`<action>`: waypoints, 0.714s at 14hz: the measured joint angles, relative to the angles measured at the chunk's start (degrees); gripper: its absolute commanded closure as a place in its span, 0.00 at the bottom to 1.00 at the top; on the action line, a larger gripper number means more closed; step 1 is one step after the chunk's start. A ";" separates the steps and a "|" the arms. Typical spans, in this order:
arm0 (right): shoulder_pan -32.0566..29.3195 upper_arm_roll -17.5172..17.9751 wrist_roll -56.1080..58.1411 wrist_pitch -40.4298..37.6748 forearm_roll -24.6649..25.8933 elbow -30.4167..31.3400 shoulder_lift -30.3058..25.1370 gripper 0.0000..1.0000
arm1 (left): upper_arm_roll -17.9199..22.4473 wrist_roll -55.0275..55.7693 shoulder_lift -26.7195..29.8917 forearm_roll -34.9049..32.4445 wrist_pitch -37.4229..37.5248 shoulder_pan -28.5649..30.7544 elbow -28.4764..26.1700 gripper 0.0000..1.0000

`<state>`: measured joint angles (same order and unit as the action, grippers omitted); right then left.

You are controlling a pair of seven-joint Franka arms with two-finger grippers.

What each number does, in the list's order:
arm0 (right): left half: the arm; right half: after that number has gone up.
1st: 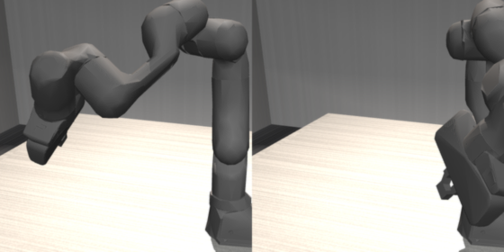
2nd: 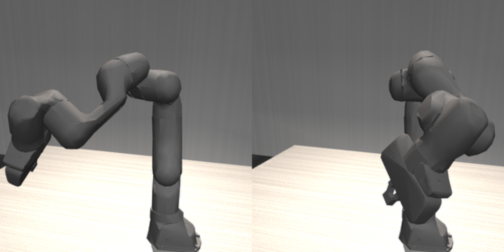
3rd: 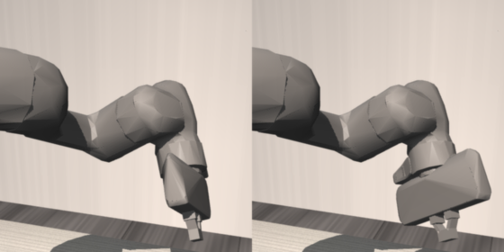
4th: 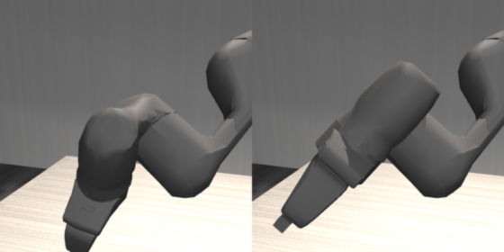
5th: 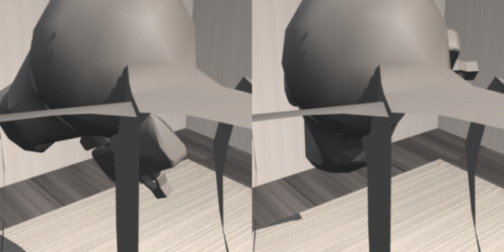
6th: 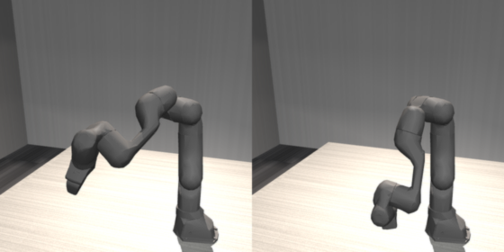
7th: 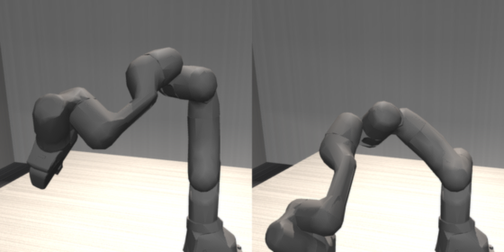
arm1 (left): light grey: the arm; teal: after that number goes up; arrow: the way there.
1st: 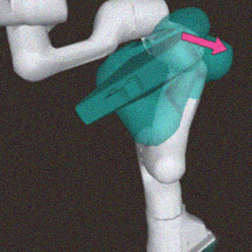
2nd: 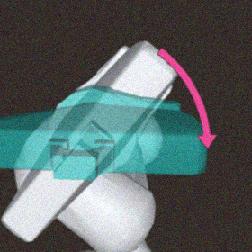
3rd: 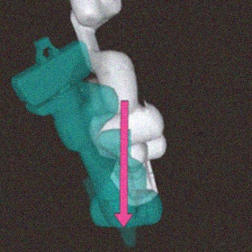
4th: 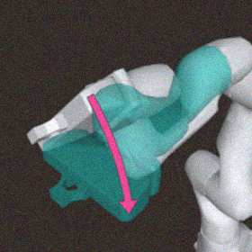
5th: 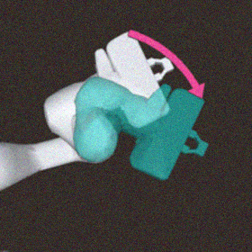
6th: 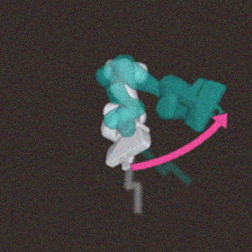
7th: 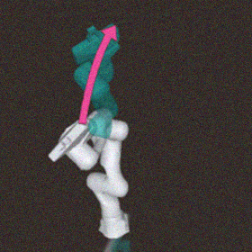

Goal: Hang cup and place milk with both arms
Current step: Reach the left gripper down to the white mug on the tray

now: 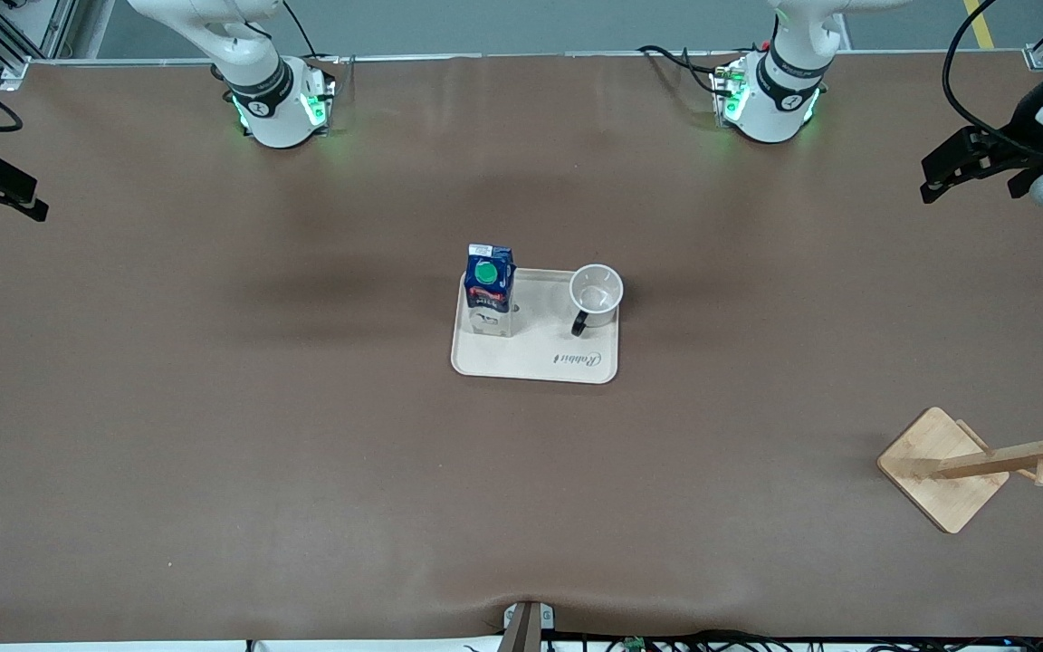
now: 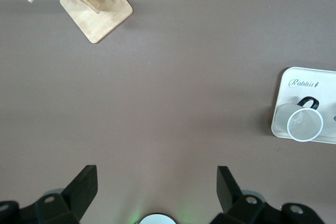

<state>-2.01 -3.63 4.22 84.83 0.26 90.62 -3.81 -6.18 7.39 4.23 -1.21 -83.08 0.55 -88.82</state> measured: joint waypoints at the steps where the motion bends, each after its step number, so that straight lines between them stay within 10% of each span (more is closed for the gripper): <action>1: 0.00 0.00 0.00 0.00 0.00 0.00 0.00 0.00 | 0.00 0.00 0.00 0.00 0.00 0.00 0.00 0.00; 10: 0.00 0.00 0.00 -0.05 0.00 0.00 0.00 0.00 | -1.88 -0.18 -2.67 0.00 0.00 -0.83 0.06 0.00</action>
<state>-2.01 -3.63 4.22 84.78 0.26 90.62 -3.81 -8.06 7.21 1.55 -1.21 -83.08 -0.29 -88.76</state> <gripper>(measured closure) 0.000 0.000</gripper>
